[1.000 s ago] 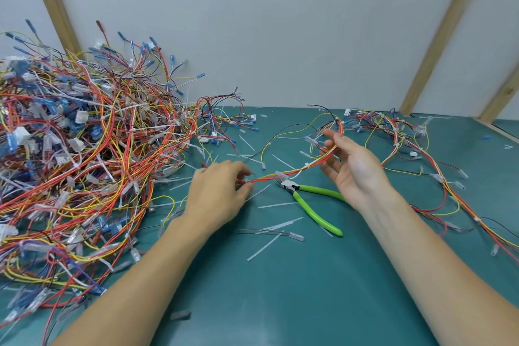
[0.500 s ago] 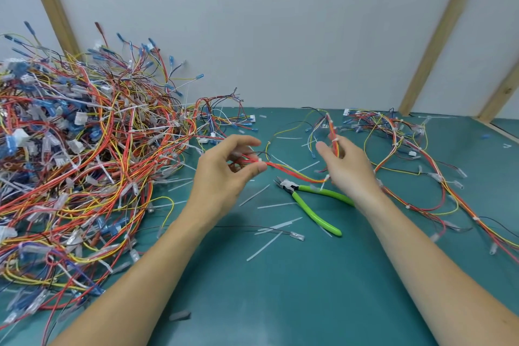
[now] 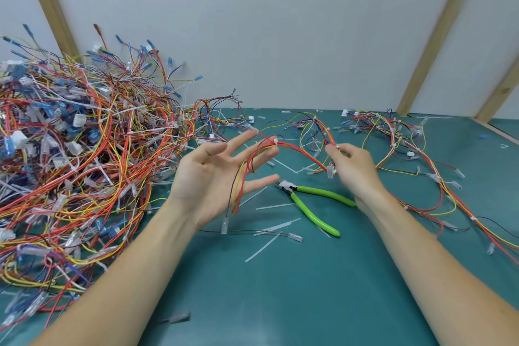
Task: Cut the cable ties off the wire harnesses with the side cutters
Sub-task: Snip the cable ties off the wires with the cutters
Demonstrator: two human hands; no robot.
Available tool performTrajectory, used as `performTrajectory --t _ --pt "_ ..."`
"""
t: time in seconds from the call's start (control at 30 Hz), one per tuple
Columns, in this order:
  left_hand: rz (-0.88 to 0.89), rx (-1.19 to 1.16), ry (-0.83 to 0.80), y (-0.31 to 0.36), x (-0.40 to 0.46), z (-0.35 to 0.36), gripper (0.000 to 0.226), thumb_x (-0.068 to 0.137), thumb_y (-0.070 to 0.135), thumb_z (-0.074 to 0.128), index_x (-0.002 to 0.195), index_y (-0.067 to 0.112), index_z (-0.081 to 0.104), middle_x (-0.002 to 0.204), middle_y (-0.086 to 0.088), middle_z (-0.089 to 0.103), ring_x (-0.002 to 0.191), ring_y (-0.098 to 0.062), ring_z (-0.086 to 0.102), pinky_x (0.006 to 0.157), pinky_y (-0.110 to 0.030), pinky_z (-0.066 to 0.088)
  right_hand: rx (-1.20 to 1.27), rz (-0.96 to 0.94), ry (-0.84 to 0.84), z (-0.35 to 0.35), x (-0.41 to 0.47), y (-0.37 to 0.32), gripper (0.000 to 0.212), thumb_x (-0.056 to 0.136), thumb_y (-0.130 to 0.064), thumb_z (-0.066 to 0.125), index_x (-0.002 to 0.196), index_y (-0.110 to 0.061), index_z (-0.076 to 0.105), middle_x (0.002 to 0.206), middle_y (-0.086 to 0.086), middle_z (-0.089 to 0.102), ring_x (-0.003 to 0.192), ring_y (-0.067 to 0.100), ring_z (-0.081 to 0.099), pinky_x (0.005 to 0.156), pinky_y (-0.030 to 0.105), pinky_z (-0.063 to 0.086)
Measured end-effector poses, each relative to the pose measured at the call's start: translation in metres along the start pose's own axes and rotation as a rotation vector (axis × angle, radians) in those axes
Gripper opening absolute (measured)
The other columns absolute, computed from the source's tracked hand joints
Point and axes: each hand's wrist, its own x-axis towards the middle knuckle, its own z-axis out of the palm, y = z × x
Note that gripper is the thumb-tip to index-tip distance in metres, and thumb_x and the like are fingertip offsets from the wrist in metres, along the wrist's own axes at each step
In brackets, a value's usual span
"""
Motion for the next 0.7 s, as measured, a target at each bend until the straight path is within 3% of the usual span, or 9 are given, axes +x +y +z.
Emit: performTrajectory --t 0.07,0.13,0.27,0.37,0.4,0.5,0.57,0.63,0.7 --pt "-0.014 -0.009 -0.074 0.001 0.0 -0.003 0.059 0.096 0.014 0.031 0.155 0.007 0.03 0.154 -0.02 0.043 0.142 -0.032 0.044 0.107 -0.067 0.038 0.08 0.046 -0.025 0.0 0.002 0.001 0.02 0.098 -0.03 0.062 0.085 -0.018 0.07 0.062 -0.001 0.057 0.053 0.015 0.042 0.057 0.029 0.034" --pt "-0.027 0.138 -0.102 0.001 0.0 -0.005 0.06 0.095 0.003 0.035 0.154 0.012 0.036 0.155 -0.012 0.043 0.143 -0.028 0.043 0.106 -0.063 0.042 0.19 0.085 -0.056 0.0 0.002 0.002 0.021 0.101 -0.021 0.061 0.083 -0.015 0.07 0.06 -0.006 0.062 0.043 0.007 0.046 0.044 0.022 0.038" --pt "-0.088 0.602 -0.112 -0.011 0.001 -0.004 0.052 0.092 -0.008 0.048 0.136 0.017 0.06 0.146 -0.004 0.056 0.137 -0.023 0.051 0.107 -0.048 0.048 0.315 0.118 -0.138 0.003 -0.002 -0.002 0.017 0.104 -0.013 0.055 0.103 -0.012 0.072 0.082 0.001 0.07 0.046 0.003 0.054 0.041 0.019 0.045" --pt "0.067 0.957 0.112 -0.021 0.003 0.003 0.046 0.09 -0.012 0.05 0.12 0.017 0.071 0.129 0.006 0.069 0.128 -0.007 0.057 0.101 -0.018 0.046 0.37 0.132 -0.178 0.006 -0.005 -0.004 0.021 0.106 -0.016 0.053 0.113 -0.011 0.072 0.077 -0.002 0.069 0.04 0.005 0.041 0.038 0.018 0.038" --pt "0.147 1.05 0.227 -0.022 0.004 0.004 0.044 0.09 -0.011 0.051 0.112 0.019 0.075 0.123 0.011 0.071 0.125 -0.002 0.059 0.101 -0.016 0.044 0.381 0.136 -0.186 0.007 -0.006 -0.006 0.022 0.106 -0.018 0.053 0.114 -0.01 0.072 0.075 -0.002 0.069 0.039 0.005 0.037 0.037 0.018 0.034" --pt "0.36 1.327 0.549 -0.021 0.006 0.001 0.036 0.093 -0.001 0.056 0.093 0.026 0.078 0.112 0.019 0.073 0.12 -0.001 0.061 0.113 -0.028 0.036 0.317 0.078 -0.198 0.011 -0.012 -0.012 0.025 0.105 -0.02 0.051 0.117 -0.011 0.071 0.079 -0.001 0.072 0.037 0.008 0.036 0.036 0.019 0.029" --pt "0.464 1.457 0.662 -0.021 0.007 -0.001 0.026 0.097 0.008 0.056 0.098 0.025 0.076 0.107 0.018 0.073 0.113 -0.002 0.063 0.115 -0.039 0.036 0.305 0.004 -0.231 0.014 -0.018 -0.017 0.024 0.106 -0.018 0.052 0.121 -0.012 0.069 0.084 0.0 0.073 0.038 0.01 0.042 0.036 0.019 0.03" --pt "0.484 1.377 0.687 -0.022 0.01 0.002 0.019 0.101 0.015 0.055 0.106 0.02 0.072 0.102 0.012 0.075 0.107 -0.003 0.065 0.109 -0.036 0.043 0.339 -0.064 -0.315 0.018 -0.027 -0.023 0.023 0.105 -0.017 0.054 0.122 -0.013 0.069 0.083 -0.001 0.075 0.041 0.012 0.049 0.04 0.02 0.036" --pt "0.345 1.226 0.7 -0.02 0.019 0.01 0.023 0.105 0.027 0.049 0.112 0.017 0.068 0.099 0.007 0.077 0.099 -0.005 0.069 0.1 -0.033 0.048 0.327 -0.167 -0.426 0.023 -0.036 -0.026 0.024 0.105 -0.014 0.056 0.125 -0.014 0.07 0.081 -0.001 0.074 0.041 0.012 0.049 0.043 0.021 0.041"
